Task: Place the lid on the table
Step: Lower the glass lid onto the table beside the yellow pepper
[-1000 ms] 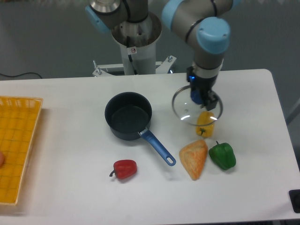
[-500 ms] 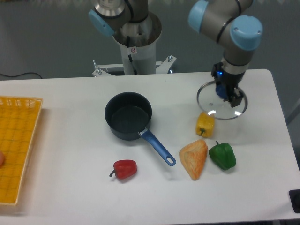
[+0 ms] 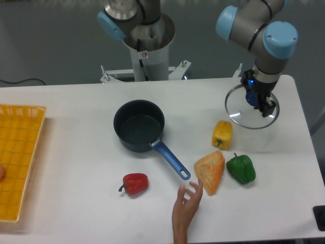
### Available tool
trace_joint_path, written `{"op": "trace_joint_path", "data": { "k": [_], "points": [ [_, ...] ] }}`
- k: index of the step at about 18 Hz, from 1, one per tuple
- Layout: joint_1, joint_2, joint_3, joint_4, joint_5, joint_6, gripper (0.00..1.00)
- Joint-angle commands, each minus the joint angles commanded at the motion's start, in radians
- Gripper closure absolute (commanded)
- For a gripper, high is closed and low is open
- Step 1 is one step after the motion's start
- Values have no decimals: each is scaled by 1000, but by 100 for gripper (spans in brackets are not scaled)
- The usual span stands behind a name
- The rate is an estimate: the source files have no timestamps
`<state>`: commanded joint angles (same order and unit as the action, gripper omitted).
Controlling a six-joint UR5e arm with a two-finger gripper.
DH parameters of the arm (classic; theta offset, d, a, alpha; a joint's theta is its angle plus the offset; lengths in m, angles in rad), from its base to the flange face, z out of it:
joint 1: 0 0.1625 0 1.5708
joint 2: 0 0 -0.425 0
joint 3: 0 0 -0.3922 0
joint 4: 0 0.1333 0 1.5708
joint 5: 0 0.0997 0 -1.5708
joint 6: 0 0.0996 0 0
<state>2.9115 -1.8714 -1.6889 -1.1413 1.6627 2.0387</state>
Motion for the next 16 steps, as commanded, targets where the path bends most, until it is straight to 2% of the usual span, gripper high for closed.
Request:
{"op": "trace_joint_path", "data": {
  "k": [7, 16],
  "points": [
    [37, -74, 2, 87, 12, 67, 48],
    [38, -182, 18, 179, 11, 71, 48]
  ]
}}
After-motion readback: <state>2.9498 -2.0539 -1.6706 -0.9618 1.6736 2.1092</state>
